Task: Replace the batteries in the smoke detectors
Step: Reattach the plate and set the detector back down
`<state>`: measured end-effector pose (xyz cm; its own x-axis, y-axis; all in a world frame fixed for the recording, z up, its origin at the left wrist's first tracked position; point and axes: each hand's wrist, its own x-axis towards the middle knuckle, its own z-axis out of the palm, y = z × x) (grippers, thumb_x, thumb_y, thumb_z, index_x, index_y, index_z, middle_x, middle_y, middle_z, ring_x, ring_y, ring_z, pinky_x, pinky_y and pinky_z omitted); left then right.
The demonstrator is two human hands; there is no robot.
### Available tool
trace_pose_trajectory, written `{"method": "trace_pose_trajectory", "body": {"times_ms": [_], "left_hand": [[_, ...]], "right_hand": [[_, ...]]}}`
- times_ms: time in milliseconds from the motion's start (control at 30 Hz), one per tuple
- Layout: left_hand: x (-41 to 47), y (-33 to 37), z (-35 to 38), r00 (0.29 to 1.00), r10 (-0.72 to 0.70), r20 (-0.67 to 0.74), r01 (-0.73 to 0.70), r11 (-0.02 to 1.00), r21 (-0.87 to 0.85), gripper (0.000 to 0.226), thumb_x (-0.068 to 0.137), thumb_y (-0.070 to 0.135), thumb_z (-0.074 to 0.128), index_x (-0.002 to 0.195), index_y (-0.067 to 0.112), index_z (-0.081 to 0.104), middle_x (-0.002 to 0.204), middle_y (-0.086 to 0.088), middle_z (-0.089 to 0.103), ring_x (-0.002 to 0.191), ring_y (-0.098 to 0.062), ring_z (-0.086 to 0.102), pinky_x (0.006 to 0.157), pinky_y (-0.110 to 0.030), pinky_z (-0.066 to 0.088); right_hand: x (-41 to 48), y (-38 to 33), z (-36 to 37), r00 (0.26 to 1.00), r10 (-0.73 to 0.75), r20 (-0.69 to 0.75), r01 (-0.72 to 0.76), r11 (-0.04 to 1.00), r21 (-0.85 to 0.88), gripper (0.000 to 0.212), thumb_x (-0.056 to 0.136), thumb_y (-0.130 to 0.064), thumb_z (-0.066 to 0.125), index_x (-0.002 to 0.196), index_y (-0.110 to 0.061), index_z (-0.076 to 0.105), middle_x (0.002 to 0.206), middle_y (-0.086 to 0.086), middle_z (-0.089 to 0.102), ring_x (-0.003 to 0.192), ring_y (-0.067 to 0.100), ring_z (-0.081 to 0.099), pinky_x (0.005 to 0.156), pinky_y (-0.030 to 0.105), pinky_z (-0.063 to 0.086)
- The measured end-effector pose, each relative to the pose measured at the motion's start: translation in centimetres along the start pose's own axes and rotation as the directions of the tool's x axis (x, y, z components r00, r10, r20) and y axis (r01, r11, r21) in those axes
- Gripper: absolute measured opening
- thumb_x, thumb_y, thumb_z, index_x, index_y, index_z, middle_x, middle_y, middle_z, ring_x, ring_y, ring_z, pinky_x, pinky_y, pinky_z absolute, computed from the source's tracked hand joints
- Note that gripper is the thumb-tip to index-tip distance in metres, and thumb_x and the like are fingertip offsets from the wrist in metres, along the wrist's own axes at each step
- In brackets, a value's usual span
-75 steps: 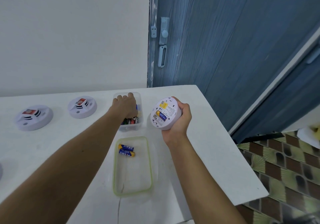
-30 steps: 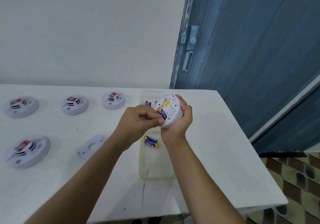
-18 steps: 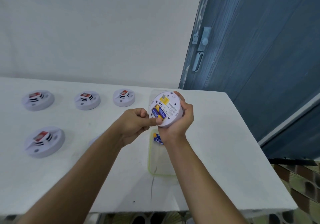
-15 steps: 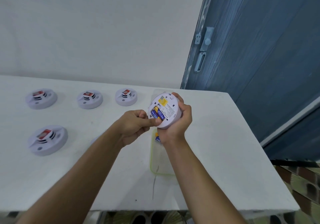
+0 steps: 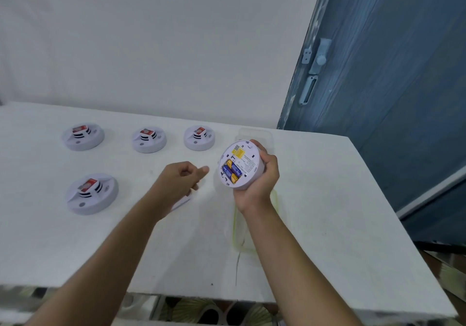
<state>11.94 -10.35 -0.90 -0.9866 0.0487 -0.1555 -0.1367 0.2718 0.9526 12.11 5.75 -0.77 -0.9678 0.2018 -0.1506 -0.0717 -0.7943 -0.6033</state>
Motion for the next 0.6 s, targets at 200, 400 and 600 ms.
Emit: {"method": "trace_pose_trajectory", "body": {"times_ms": [200,400,600], "left_hand": [[1.0,-4.2,-4.8,0.998,0.022,-0.061,0.02,0.791,0.611,0.05,0.069,0.056,0.076,0.11,0.03,0.065,0.113,0.006,0.063,0.098,-0.016,0.057,0.087,-0.036,0.047],[0.9,-5.8,-4.8,0.998,-0.044,0.038,-0.001,0.645,0.764,0.085,0.06,0.065,0.076,0.133,0.027,0.055,0.13,0.001,0.051,0.12,-0.026,0.044,0.1,-0.041,0.039],[0.7,-5.3,-4.5,0.998,0.014,0.069,-0.062,0.644,0.763,0.066,0.062,0.055,0.071,0.118,0.02,0.063,0.103,0.002,0.056,0.096,-0.019,0.053,0.083,-0.033,0.046]], "right_hand": [[0.4,0.2,-0.8,1.0,0.011,0.012,-0.011,1.0,0.003,0.037,0.071,-0.034,0.056,0.102,-0.017,0.065,0.096,0.003,0.067,0.089,0.026,0.062,0.076,0.036,0.049],[0.5,1.1,-1.3,0.999,0.039,-0.01,-0.039,0.999,0.01,0.047,0.072,-0.035,0.059,0.115,-0.016,0.064,0.118,0.006,0.063,0.108,0.029,0.058,0.093,0.047,0.044],[0.3,1.4,-1.4,0.998,0.062,-0.033,-0.062,0.998,0.012,0.05,0.073,-0.036,0.058,0.117,-0.015,0.066,0.122,0.005,0.066,0.108,0.029,0.06,0.096,0.049,0.046]]}}
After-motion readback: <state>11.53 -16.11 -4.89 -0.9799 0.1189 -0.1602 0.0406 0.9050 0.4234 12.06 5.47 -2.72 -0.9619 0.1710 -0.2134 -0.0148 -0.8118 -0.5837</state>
